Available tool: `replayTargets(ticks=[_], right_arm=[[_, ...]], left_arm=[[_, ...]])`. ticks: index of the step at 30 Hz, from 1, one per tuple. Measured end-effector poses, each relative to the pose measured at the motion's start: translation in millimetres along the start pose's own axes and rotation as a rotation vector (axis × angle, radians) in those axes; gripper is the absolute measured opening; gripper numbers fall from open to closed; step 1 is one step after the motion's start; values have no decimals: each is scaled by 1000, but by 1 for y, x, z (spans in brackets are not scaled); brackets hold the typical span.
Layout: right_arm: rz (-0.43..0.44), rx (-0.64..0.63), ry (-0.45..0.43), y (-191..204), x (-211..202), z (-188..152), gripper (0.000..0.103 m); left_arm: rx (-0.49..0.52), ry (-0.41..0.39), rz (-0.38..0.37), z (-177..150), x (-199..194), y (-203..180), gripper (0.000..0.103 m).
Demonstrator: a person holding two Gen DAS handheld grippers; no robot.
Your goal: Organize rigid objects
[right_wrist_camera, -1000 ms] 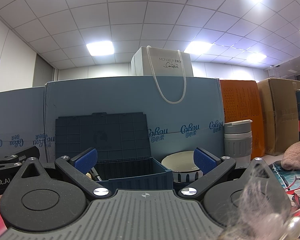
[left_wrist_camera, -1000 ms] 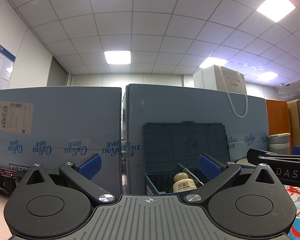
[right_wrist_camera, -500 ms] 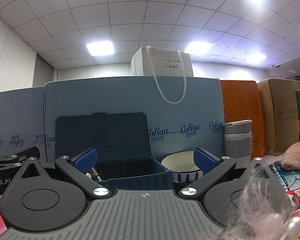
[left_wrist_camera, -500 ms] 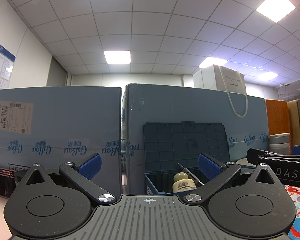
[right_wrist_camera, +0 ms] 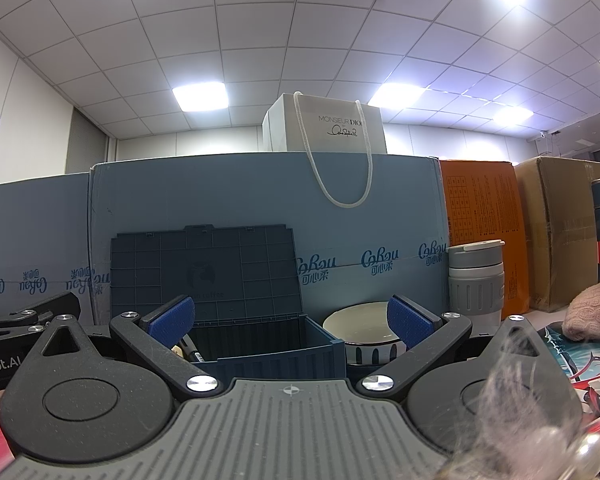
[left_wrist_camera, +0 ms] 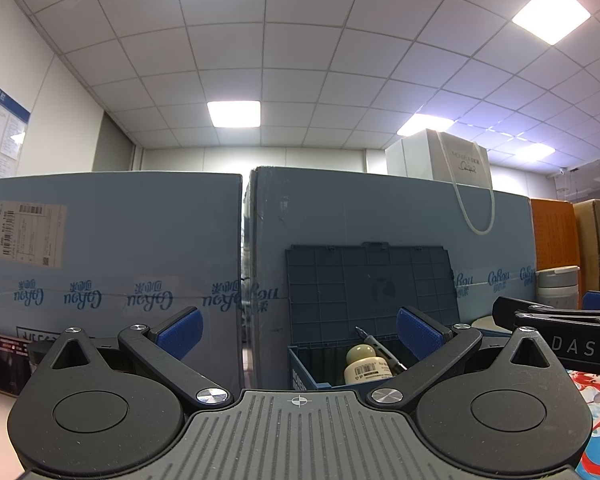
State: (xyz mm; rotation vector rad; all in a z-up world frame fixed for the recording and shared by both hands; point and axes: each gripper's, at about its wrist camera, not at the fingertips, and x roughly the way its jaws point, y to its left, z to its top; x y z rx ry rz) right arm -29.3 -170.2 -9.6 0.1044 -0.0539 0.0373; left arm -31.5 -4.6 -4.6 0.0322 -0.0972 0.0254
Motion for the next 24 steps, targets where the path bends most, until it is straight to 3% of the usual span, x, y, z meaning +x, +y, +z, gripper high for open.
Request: replayTargets(ticks=[24], right_arm=[[-48, -38, -9, 6, -4, -1, 103]], left_arm=[[-3, 15, 2, -1, 3, 1, 103]])
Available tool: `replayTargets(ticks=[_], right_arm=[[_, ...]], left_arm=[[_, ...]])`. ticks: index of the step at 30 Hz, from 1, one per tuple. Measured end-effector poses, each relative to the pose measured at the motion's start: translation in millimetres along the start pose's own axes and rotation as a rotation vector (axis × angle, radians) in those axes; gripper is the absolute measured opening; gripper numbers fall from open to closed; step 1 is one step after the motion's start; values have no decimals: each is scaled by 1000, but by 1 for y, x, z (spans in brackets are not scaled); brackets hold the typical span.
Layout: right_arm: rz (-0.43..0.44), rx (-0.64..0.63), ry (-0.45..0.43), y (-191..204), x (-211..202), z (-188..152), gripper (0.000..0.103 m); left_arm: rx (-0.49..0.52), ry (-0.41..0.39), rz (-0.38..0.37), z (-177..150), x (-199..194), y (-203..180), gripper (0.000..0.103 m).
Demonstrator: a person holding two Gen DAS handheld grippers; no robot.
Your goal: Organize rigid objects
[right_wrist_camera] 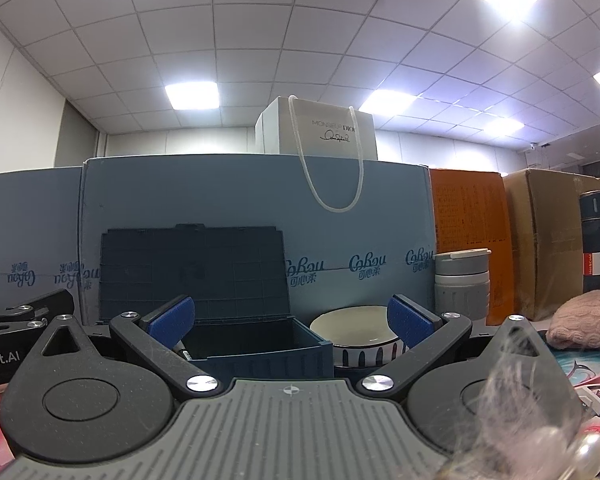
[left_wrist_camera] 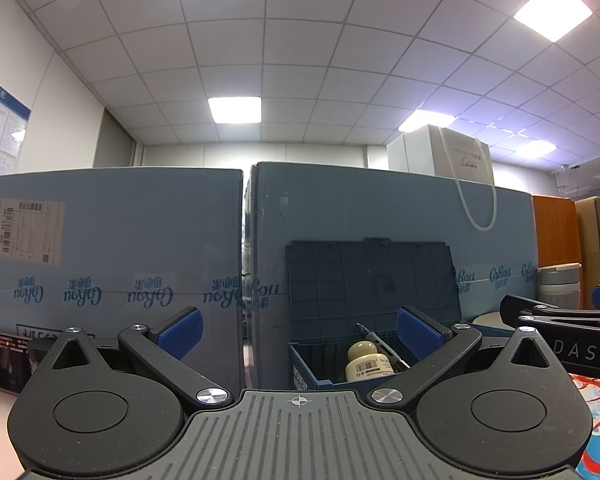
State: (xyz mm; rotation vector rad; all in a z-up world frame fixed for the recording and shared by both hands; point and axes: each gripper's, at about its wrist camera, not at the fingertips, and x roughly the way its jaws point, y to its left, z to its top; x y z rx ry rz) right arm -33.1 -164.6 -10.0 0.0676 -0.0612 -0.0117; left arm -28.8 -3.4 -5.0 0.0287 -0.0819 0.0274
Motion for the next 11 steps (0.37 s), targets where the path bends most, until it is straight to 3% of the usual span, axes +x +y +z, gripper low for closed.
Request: replayTargets(ticks=[11], right_arm=[[-14, -32, -10, 4, -1, -1, 103]], left_arm=[[1, 4, 15, 0, 1, 0, 103]])
